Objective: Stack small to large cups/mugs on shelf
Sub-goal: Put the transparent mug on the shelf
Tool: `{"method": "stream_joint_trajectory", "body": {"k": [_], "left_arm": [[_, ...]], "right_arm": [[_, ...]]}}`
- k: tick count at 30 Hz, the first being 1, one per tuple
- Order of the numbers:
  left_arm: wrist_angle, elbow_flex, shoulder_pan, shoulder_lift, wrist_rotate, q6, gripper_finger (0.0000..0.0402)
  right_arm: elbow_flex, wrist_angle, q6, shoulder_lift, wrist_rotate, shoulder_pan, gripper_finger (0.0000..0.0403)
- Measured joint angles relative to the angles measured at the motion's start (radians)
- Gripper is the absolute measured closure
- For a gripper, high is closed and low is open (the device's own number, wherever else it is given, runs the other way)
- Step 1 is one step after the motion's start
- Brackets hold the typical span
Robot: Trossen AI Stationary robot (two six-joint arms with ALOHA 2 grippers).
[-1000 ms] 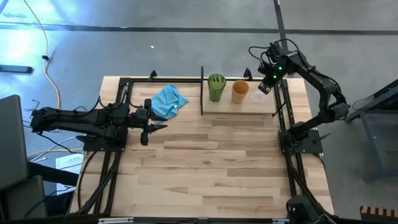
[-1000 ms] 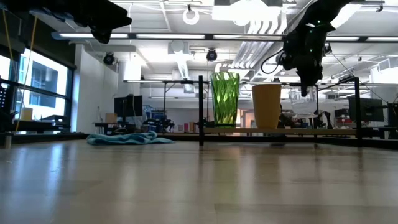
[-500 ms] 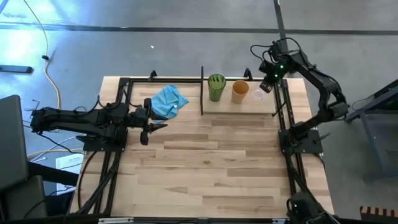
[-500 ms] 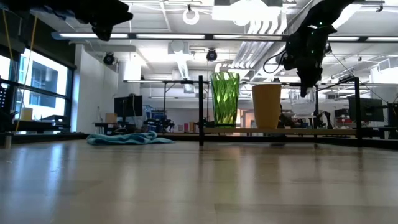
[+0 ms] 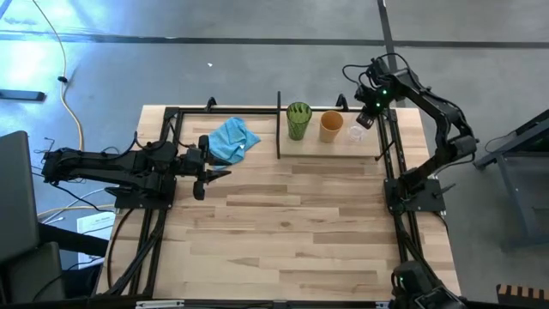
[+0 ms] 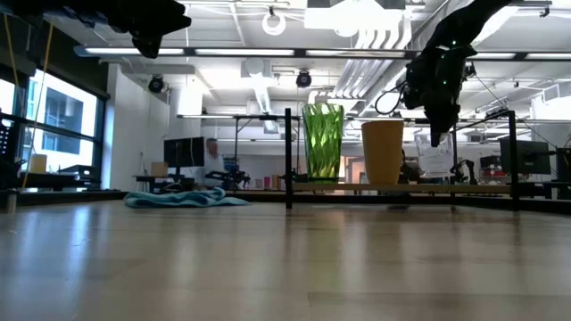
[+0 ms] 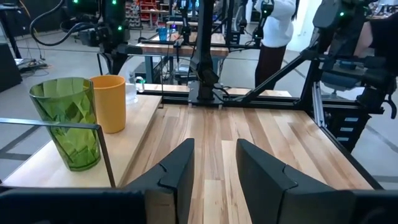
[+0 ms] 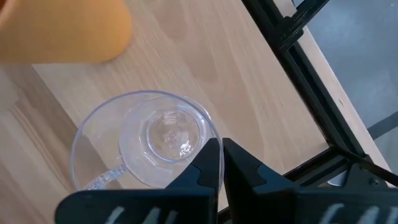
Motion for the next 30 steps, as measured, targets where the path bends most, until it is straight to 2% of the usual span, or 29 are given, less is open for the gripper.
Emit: {"method": "stream_joint_trajectory", "body": {"k": [30], "left_arm": [[0.000, 0.000, 0.000, 0.000, 0.000, 0.001, 0.0293]], "right_arm": [[0.000, 0.023, 0.011, 0.006, 0.001, 0.000, 0.0403]]}}
